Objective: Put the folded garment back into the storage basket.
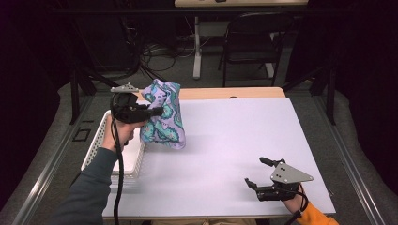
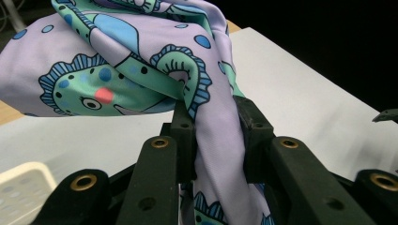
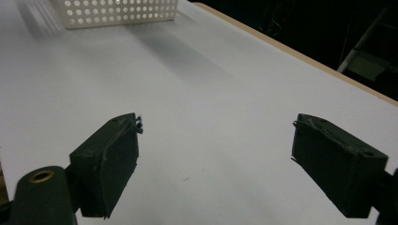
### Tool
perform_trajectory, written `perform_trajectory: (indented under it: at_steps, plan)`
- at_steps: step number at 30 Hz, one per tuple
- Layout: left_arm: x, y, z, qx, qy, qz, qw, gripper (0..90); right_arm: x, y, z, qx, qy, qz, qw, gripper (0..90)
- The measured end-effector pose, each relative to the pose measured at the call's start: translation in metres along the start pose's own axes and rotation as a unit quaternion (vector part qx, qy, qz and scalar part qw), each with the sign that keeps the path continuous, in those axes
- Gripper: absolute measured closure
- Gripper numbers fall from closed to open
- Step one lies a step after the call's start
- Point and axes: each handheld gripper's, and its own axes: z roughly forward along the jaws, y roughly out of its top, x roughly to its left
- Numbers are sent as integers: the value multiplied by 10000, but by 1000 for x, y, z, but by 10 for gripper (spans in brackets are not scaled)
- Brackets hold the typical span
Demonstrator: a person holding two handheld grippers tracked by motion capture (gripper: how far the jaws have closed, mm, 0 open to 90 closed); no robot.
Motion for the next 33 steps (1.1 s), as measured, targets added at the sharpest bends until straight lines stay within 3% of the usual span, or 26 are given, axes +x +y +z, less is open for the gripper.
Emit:
perform_trajectory:
  at_steps: [11, 33]
  plan:
    - [11, -4, -25, -85, 176, -82, 9998, 724, 0, 0, 2, 40, -21, 7, 10000, 145]
    - [35, -18, -61, -2, 404, -253, 9989, 723, 0, -1, 1, 55, -26, 4, 10000, 145]
